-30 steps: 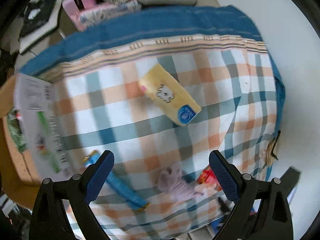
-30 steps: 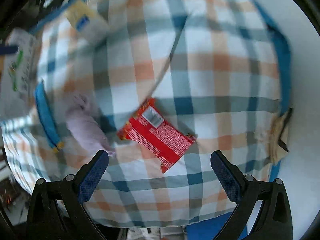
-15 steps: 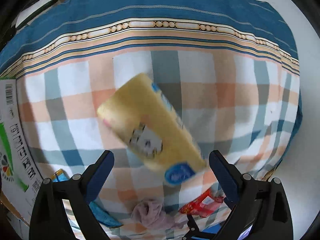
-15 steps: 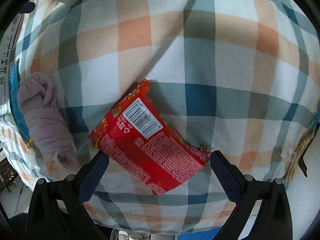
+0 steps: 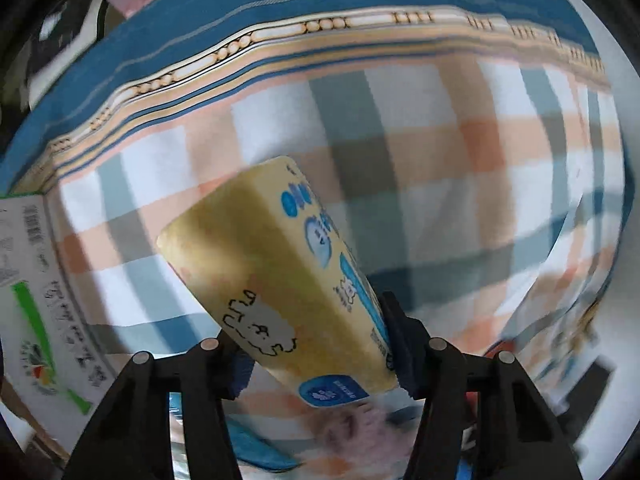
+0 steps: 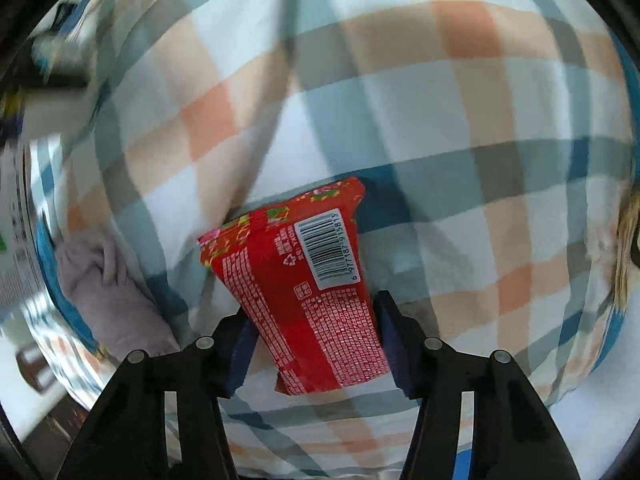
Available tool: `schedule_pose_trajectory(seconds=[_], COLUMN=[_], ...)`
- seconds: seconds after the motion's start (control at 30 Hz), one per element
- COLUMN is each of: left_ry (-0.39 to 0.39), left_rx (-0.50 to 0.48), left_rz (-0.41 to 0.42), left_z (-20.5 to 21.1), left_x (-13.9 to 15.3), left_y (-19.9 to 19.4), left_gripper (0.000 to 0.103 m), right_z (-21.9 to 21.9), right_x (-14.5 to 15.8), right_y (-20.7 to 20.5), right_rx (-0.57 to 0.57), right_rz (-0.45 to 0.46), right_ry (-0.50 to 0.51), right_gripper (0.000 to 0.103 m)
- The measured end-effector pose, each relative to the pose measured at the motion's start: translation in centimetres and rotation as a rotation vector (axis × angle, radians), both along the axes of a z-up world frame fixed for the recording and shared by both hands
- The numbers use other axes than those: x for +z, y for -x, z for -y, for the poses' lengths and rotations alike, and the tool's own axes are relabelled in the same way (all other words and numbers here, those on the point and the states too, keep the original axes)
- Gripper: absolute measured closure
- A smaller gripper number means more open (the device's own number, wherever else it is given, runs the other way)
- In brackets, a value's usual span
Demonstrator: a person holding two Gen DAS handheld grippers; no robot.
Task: Organize soft objects
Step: 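Grasp the yellow tissue pack with the left tool while the right tool grasps the red snack bag, then carry the tissue pack and red bag into the box and open both tools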
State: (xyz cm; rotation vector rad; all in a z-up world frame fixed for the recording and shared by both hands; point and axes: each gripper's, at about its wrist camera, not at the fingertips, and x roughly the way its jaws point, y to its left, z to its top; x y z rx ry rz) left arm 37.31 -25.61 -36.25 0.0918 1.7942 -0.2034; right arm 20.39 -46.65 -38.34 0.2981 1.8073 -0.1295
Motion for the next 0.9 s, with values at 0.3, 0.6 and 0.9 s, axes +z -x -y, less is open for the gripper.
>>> schedule_pose_trajectory(seconds=[0.3, 0.6, 0.9], left_ry=[-0.029, -0.018, 0.009], left_rx=[-0.009, 0.016, -0.023], left_rz=[-0.022, 0.033, 0.099], left_z=[0.6, 0.2, 0.7], left_x=[-3.0, -2.1, 0.8], left_y=[1.0, -0.1, 1.8], left_gripper=[0.047, 0.054, 0.061], right_z=[1.4, 0.2, -1.2], right_x=[-0.3, -2.9, -1.2], right_y=[0.2, -2.0, -2.2], right_rx=[-0.046, 0.006, 0.014], right_rz=[-0.019, -0.062, -0.055], right_ry=[0.001, 0.044, 0.07], right_gripper=[0.043, 0.04, 0.051])
